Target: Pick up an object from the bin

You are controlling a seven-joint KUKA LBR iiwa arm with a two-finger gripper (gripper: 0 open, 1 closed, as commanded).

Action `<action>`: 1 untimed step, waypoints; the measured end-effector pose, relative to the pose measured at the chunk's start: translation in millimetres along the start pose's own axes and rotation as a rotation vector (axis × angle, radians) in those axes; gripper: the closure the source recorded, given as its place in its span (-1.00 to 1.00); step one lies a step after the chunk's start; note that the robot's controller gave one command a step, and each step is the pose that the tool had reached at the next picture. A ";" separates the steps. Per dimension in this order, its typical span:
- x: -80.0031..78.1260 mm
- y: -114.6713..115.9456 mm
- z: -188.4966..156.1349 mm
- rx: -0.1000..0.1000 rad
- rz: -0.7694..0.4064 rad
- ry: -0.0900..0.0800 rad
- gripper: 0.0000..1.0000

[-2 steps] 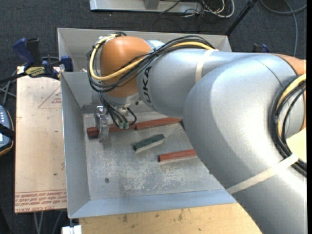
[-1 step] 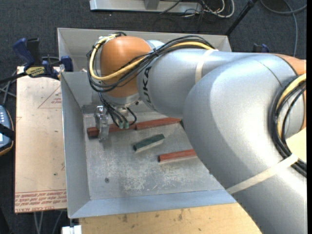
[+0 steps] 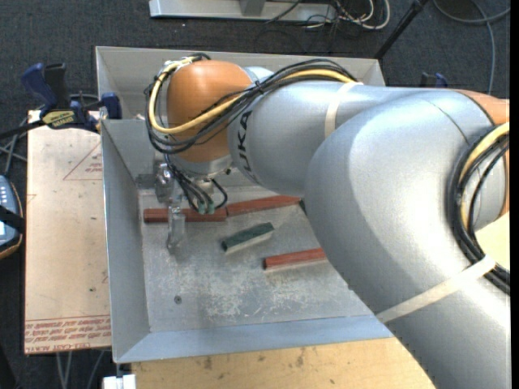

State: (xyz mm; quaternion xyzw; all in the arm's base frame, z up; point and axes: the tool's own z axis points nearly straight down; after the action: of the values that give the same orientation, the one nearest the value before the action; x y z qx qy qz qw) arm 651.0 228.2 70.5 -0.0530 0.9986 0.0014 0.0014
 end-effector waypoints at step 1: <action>-0.1 0.1 -0.3 0.000 0.000 0.000 1.00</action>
Offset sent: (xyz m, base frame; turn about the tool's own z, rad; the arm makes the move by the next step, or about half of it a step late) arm 0.0000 0.0000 0.0000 0.0000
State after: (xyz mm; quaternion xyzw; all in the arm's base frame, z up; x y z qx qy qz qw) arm 651.1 228.4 70.8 -0.0530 0.9986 0.0015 0.0012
